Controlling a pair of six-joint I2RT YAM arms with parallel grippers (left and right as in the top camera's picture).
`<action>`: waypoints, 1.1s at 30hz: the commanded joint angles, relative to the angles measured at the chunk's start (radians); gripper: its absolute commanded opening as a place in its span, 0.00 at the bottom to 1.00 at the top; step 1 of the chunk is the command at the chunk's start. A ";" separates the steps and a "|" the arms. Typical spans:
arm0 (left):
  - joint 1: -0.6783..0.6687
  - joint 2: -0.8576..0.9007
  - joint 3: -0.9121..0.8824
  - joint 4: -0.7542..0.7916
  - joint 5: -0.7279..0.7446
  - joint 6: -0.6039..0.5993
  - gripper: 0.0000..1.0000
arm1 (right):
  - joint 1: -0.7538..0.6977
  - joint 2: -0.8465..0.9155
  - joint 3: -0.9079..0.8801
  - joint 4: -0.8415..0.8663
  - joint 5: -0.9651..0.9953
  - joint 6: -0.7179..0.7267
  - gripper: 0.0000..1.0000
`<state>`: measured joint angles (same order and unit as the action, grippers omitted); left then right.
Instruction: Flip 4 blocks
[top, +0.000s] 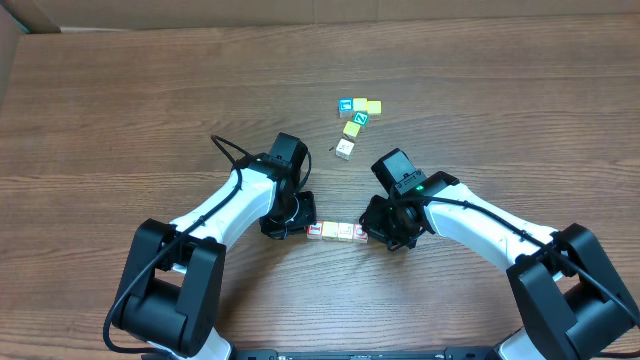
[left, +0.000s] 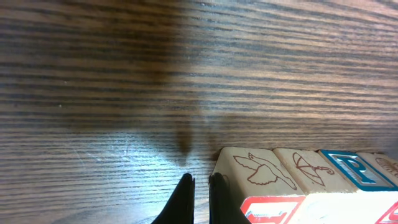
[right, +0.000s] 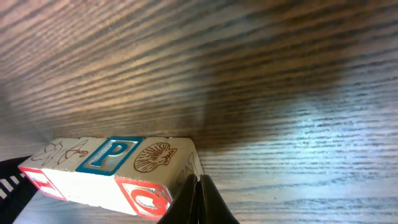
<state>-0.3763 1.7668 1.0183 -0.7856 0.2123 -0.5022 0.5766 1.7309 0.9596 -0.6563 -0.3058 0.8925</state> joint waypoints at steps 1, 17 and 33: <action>-0.004 -0.014 -0.005 0.006 0.025 0.001 0.04 | 0.007 -0.002 -0.004 0.025 -0.011 0.025 0.04; -0.004 -0.014 -0.005 0.024 0.025 0.016 0.04 | 0.016 -0.002 -0.004 0.038 -0.015 0.025 0.04; -0.004 -0.014 -0.005 0.101 0.024 0.082 0.04 | 0.113 -0.002 -0.004 0.046 -0.023 0.134 0.04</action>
<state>-0.3668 1.7672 1.0183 -0.7013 0.1631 -0.4599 0.6609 1.7309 0.9493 -0.6388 -0.2733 0.9859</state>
